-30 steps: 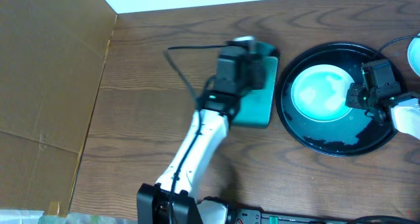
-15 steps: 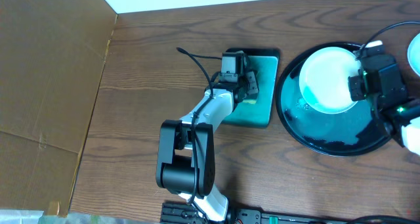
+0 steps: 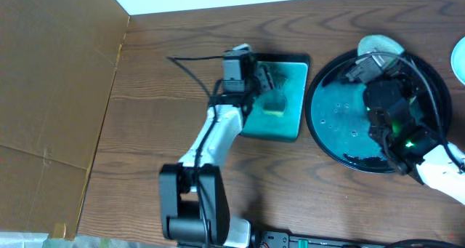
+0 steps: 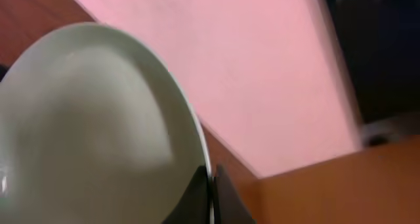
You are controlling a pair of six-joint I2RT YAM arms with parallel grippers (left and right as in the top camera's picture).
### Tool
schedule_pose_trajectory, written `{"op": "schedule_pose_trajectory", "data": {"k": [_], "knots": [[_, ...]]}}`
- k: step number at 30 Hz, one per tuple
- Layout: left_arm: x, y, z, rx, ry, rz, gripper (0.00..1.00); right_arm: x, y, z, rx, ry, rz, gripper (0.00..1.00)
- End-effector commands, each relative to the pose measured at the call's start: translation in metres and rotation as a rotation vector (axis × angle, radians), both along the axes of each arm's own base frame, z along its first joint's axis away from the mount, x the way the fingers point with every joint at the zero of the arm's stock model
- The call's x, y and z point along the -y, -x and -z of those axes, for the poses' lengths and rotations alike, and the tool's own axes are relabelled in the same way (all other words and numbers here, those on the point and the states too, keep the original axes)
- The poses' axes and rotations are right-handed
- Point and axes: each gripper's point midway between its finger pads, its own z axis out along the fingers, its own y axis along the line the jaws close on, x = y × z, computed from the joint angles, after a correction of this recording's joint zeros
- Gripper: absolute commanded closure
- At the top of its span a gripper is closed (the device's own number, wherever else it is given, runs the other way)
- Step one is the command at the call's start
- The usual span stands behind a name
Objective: Clean dirty plates on tray and stack at the side
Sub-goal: 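Lift the plate with the right gripper and move it onto the right stack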
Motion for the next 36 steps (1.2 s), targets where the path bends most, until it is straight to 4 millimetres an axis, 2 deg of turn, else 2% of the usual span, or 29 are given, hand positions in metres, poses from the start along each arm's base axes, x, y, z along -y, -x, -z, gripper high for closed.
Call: {"op": "schedule_pose_trajectory", "data": {"k": [1, 3, 4, 7, 11, 14, 17, 18, 20, 21, 22, 23, 25, 26, 28, 29, 31, 34, 36], "knots": [[-0.023, 0.0, -0.008, 0.018, -0.011, -0.05, 0.21, 0.003, 0.01, -0.03, 0.014, 0.253, 0.032, 0.99], [-0.028, 0.003, -0.005, 0.003, -0.011, -0.064, 0.21, -0.002, 0.011, -0.039, 0.037, 0.278, 0.021, 0.99], [-0.031, 0.005, -0.003, -0.01, -0.011, -0.068, 0.2, -0.006, 0.012, -0.05, 0.067, 0.296, 0.014, 0.99], [-0.03, 0.006, -0.003, -0.014, -0.01, -0.068, 0.2, -0.008, 0.012, -0.059, 0.074, 0.372, 0.006, 0.99], [-0.031, 0.006, -0.003, -0.014, -0.011, -0.068, 0.2, -0.008, 0.012, -0.061, 0.065, 0.422, 0.003, 0.99], [-0.031, 0.006, -0.003, -0.014, -0.011, -0.068, 0.2, -0.009, 0.012, -0.058, 0.084, 0.332, 0.0, 0.99], [-0.03, 0.006, -0.003, -0.014, -0.01, -0.068, 0.2, -0.012, 0.008, -0.031, 0.038, 0.193, -0.04, 0.99], [-0.03, 0.006, -0.003, -0.014, -0.011, -0.068, 0.2, -0.016, 0.006, -0.006, -0.046, 0.181, -0.1, 0.99], [-0.031, 0.006, -0.003, -0.014, -0.011, -0.069, 0.2, -0.019, 0.009, 0.03, -0.197, 0.246, -0.198, 0.99], [-0.03, 0.006, -0.003, -0.014, -0.011, -0.068, 0.2, -0.016, 0.009, 0.03, -0.204, 0.269, -0.186, 0.99], [-0.031, 0.006, -0.003, -0.014, -0.011, -0.068, 0.2, -0.005, 0.008, 0.018, -0.162, 0.285, -0.109, 0.99], [-0.03, 0.006, -0.003, -0.014, -0.011, -0.068, 0.2, 0.007, 0.005, -0.013, -0.038, 0.223, 0.01, 0.99], [-0.03, 0.006, -0.003, -0.014, -0.011, -0.068, 0.2, 0.004, 0.003, -0.02, -0.004, 0.19, 0.0, 0.99], [-0.031, 0.006, -0.003, -0.014, -0.011, -0.068, 0.2, -0.002, 0.001, -0.012, -0.028, 0.18, -0.052, 0.99], [-0.031, 0.006, -0.003, -0.014, -0.011, -0.068, 0.2, -0.001, -0.003, -0.004, -0.032, 0.067, -0.058, 0.99], [-0.031, 0.006, -0.003, -0.014, -0.011, -0.068, 0.2, 0.01, -0.008, 0.001, -0.011, -0.097, -0.013, 0.99], [-0.03, 0.006, -0.003, -0.014, -0.01, -0.068, 0.2, 0.024, -0.016, 0.013, -0.022, -0.262, 0.019, 0.99], [-0.03, 0.006, -0.003, -0.014, -0.01, -0.068, 0.19, 0.038, -0.026, 0.042, -0.122, -0.521, 0.009, 0.99], [-0.03, 0.006, -0.003, -0.014, -0.01, -0.068, 0.2, 0.052, -0.033, 0.067, -0.239, -0.841, 0.007, 0.99]]}}
